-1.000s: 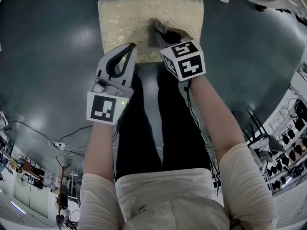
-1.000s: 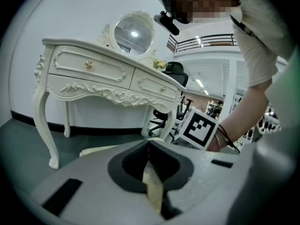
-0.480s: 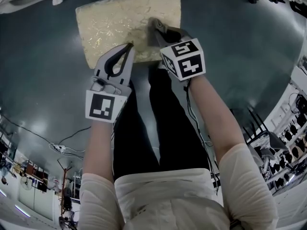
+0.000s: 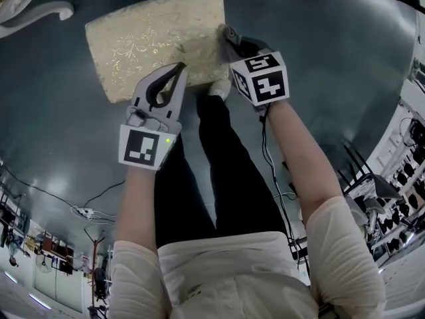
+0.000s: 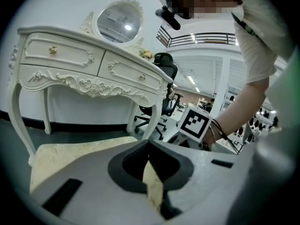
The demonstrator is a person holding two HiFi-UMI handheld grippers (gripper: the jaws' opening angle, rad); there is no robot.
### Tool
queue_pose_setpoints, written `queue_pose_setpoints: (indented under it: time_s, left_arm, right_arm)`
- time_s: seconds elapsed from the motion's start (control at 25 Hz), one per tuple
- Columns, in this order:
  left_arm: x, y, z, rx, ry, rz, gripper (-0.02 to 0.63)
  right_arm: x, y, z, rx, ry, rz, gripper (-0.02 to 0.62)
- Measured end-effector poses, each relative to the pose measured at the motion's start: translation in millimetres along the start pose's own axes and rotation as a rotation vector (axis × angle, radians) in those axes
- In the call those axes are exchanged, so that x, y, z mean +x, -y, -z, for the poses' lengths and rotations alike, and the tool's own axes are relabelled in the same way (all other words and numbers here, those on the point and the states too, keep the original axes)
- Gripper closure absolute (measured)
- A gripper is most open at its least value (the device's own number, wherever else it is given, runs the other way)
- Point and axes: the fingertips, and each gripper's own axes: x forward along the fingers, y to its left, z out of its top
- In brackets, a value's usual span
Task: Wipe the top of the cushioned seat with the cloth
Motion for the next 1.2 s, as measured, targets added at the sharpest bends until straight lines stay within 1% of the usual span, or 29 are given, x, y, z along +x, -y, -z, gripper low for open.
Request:
queue_pose_setpoints:
  time_s: [0.12, 0.2, 0.36, 0.52, 0.64, 0.84, 0.96, 1.2]
  left_arm:
    - [-2, 1, -7, 0.017, 0.004, 0.005, 0.603]
    - [-6, -2, -12, 0.024, 0.014, 0.007, 0.603]
    - [-23, -9, -14, 0.051, 0.007, 0.03, 0.603]
    - [-48, -18, -22, 0.101, -0.005, 0.06, 0.603]
    - [-76, -36, -29, 0.117, 0.007, 0.052, 0.603]
    - [-129, -82, -18, 0.104, 0.016, -0.014, 0.603]
    - [-160, -105, -3, 0.094, 0.015, -0.051, 0.603]
    - [-213, -142, 31, 0.039, 0.003, -0.124, 0.603]
  right_arm:
    - [-11, 12, 1, 0.028, 0.001, 0.023, 0.565]
    - [-18, 11, -3, 0.036, 0.015, 0.035, 0.565]
    - [-32, -13, -24, 0.031, 0.059, 0.04, 0.565]
    - [-38, -57, -48, 0.03, 0.105, 0.0, 0.565]
    - [-32, -95, -59, 0.015, 0.109, -0.034, 0.565]
    - [-5, -169, -63, 0.005, 0.099, -0.098, 0.565]
    - [15, -211, -59, -0.027, 0.076, -0.138, 0.565]
    - [51, -282, -56, -0.116, 0.022, -0.212, 0.565]
